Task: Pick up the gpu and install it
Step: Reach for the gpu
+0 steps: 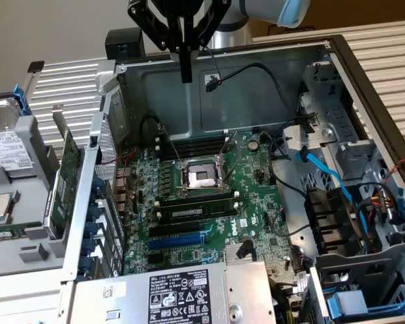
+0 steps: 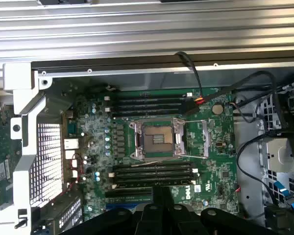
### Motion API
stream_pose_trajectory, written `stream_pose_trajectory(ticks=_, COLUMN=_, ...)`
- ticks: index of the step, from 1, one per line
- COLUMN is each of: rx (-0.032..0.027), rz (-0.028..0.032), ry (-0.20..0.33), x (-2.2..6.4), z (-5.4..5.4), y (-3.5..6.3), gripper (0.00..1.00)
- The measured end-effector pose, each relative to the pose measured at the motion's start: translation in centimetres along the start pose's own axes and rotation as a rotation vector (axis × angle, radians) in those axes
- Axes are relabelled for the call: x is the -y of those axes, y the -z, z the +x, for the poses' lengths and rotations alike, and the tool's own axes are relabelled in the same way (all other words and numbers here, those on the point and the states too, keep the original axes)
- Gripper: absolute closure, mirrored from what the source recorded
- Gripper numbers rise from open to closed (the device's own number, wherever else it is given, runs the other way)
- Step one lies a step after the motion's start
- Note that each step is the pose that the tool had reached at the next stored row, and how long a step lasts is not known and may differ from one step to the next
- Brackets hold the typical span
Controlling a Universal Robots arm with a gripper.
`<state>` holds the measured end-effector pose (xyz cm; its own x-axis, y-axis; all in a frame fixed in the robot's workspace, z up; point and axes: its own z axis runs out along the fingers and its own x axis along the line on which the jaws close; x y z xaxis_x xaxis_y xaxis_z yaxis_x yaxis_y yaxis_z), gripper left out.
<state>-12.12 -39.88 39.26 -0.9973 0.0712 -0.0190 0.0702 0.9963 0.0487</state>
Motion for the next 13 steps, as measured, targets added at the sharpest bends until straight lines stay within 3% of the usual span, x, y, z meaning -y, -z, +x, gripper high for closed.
stream_pose_trajectory(ticks=13, rx=-0.0001, rz=0.0002, ry=0.0, x=0.0, z=0.08, y=0.01, gripper=0.89)
